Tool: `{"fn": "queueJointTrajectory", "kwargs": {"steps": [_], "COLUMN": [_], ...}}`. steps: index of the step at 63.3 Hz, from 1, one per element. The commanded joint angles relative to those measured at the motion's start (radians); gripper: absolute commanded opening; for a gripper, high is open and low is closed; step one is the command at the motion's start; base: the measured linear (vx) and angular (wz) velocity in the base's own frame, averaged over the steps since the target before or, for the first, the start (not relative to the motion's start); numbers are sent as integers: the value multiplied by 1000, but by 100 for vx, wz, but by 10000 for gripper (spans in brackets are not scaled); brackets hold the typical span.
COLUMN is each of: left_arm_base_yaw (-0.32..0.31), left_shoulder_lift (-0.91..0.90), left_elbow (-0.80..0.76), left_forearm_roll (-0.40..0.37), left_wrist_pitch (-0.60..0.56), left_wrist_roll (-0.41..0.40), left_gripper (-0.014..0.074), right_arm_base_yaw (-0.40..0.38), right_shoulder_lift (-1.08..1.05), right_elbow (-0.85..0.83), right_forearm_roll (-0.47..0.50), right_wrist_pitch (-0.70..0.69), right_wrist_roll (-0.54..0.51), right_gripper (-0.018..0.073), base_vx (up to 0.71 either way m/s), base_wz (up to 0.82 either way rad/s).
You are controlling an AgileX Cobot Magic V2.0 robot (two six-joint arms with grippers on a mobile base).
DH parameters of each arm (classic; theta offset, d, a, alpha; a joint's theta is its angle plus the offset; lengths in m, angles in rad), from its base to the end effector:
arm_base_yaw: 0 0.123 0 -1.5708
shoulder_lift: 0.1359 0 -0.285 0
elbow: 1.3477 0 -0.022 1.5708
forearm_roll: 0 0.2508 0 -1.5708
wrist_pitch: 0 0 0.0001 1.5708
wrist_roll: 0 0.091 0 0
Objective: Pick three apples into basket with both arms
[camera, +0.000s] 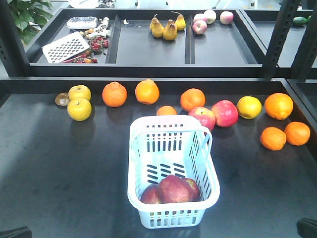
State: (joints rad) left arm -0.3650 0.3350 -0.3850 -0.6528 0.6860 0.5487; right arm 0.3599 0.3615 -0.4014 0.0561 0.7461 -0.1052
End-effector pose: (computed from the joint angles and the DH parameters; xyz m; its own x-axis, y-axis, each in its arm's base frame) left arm 0.0505 -0.0568 0.2726 -0.3879 0.1625 -0.9073 0.6604 0.7356 -0.1506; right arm 0.0639 0.0277 0.2598 -0.5170 -0.2628 -0.8147 -0.4149 0.9094 -0.0301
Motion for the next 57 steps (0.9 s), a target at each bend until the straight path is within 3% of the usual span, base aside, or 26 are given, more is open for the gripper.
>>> {"fn": "queueJointTrajectory", "kwargs": {"steps": [1,22,33,40,57], "left_arm_base_yaw": [-1,-1,-1,-1,-1], "left_shoulder_lift": [8,8,8,9,10], "left_elbow": [-20,-20,-8,41,297], "left_forearm_roll": [-34,-32,-29,61,280], "left_wrist_pitch": [-40,-44,-119,-210,-468], "left_wrist_roll": [-7,-7,-8,-32,-282], "left_gripper": [-6,-6,-6,-6,-6], "right_arm_base_yaw": [1,1,1,1,1], "right_shoulder_lift": [1,1,1,1,1], "right_elbow": [-24,-24,-24,-24,-24], "right_forearm_roll": [-6,-6,-6,-6,-6], "right_wrist_pitch": [-53,-53,-53,-53,-53], "right_wrist_roll": [1,1,1,1,1], "right_gripper": [-9,-9,-9,-9,-9], "base_vx": [0,0,0,0,0], "base_wz": [0,0,0,0,0]}}
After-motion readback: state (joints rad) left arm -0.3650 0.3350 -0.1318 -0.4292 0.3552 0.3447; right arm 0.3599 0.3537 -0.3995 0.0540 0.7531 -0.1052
